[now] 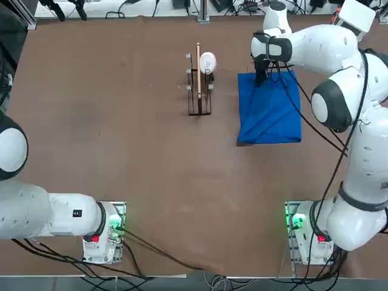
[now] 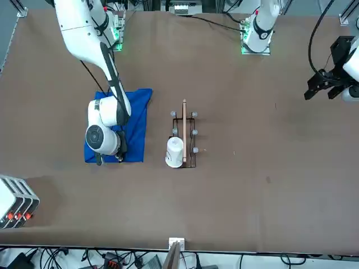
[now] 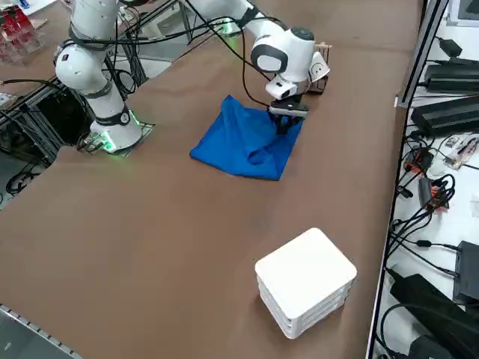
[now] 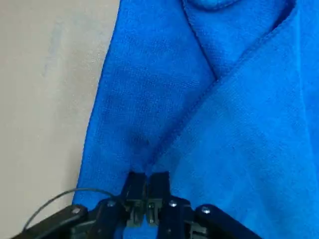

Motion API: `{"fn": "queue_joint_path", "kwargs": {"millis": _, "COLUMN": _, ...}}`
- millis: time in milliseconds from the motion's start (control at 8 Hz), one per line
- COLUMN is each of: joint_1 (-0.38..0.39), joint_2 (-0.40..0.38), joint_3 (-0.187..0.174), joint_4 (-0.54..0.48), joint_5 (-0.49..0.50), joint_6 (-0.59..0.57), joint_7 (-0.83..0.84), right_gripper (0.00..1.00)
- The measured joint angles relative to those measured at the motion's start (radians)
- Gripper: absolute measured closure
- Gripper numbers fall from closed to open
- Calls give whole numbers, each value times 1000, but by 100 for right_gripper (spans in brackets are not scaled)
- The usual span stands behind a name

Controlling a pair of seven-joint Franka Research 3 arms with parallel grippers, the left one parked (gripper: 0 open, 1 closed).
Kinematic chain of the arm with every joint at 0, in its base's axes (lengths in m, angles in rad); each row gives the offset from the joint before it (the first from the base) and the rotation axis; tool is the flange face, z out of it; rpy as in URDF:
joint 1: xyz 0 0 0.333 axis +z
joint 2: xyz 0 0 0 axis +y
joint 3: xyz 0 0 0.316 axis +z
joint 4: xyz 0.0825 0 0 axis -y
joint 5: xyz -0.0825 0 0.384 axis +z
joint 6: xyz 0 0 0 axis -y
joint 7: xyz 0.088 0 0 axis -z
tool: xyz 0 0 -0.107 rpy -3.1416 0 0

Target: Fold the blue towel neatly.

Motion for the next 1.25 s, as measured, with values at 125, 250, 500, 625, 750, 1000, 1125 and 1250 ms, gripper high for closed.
{"fn": "queue_joint_path", "kwargs": {"millis": 125, "joint_1": 0, "joint_2": 0, "joint_3": 0, "joint_4": 3, "joint_5": 0, "joint_6": 0, "joint_7": 0, "right_gripper": 98}}
{"fn": "queue_joint_path", "kwargs": {"millis": 250, "joint_1": 0, "joint_2": 0, "joint_3": 0, "joint_4": 5, "joint_5": 0, "joint_6": 0, "joint_7": 0, "right_gripper": 98}}
{"fn": "queue_joint_path", "kwargs": {"millis": 500, "joint_1": 0, "joint_2": 0, "joint_3": 0, "joint_4": 6, "joint_5": 0, "joint_6": 0, "joint_7": -18, "right_gripper": 98}}
{"fn": "queue_joint_path", "kwargs": {"millis": 625, "joint_1": 0, "joint_2": -1, "joint_3": 0, "joint_4": 6, "joint_5": 0, "joint_6": 0, "joint_7": -39, "right_gripper": 98}}
{"fn": "queue_joint_path", "kwargs": {"millis": 750, "joint_1": 1, "joint_2": -4, "joint_3": 0, "joint_4": 6, "joint_5": 0, "joint_6": -1, "joint_7": -53, "right_gripper": 98}}
{"fn": "queue_joint_path", "kwargs": {"millis": 1000, "joint_1": 9, "joint_2": -17, "joint_3": 0, "joint_4": 10, "joint_5": -1, "joint_6": -7, "joint_7": -107, "right_gripper": 98}}
{"fn": "queue_joint_path", "kwargs": {"millis": 1125, "joint_1": 17, "joint_2": -32, "joint_3": 0, "joint_4": 11, "joint_5": -1, "joint_6": -22, "joint_7": -159, "right_gripper": 98}}
{"fn": "queue_joint_path", "kwargs": {"millis": 1250, "joint_1": 22, "joint_2": -50, "joint_3": 0, "joint_4": 13, "joint_5": -1, "joint_6": -40, "joint_7": -203, "right_gripper": 98}}
